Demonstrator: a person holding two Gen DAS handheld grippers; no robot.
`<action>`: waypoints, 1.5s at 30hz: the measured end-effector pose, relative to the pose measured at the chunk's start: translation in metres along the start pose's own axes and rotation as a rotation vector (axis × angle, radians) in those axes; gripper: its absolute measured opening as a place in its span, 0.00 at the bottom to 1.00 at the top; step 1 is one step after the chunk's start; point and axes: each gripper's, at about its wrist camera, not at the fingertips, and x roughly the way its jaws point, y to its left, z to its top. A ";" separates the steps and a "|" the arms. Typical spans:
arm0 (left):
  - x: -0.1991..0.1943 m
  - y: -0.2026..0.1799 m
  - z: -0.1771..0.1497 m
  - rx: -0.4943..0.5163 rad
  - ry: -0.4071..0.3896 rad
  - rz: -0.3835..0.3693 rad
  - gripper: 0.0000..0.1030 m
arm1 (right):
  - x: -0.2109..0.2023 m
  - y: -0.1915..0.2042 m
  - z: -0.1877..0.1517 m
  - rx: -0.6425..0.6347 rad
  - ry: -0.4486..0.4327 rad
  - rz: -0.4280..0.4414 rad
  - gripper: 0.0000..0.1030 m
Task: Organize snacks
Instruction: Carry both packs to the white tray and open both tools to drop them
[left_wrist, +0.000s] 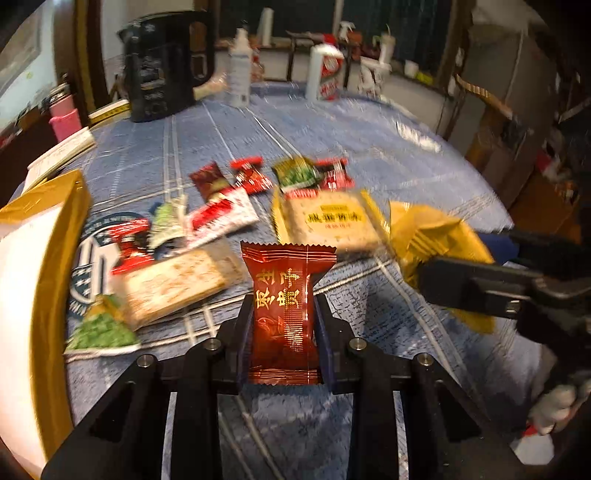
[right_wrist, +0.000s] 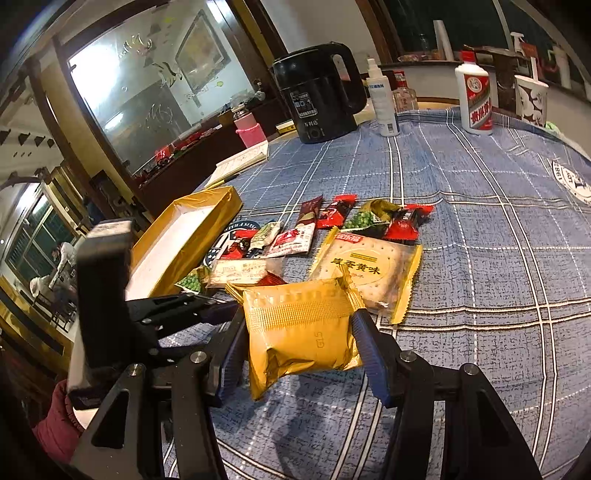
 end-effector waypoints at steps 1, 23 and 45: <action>-0.010 0.005 -0.002 -0.026 -0.018 -0.017 0.27 | -0.001 0.004 0.001 -0.006 -0.002 -0.002 0.55; -0.133 0.218 -0.079 -0.470 -0.181 0.294 0.27 | 0.085 0.237 0.009 -0.367 0.110 0.204 0.55; -0.150 0.225 -0.094 -0.519 -0.189 0.391 0.52 | 0.151 0.266 -0.003 -0.389 0.149 0.132 0.57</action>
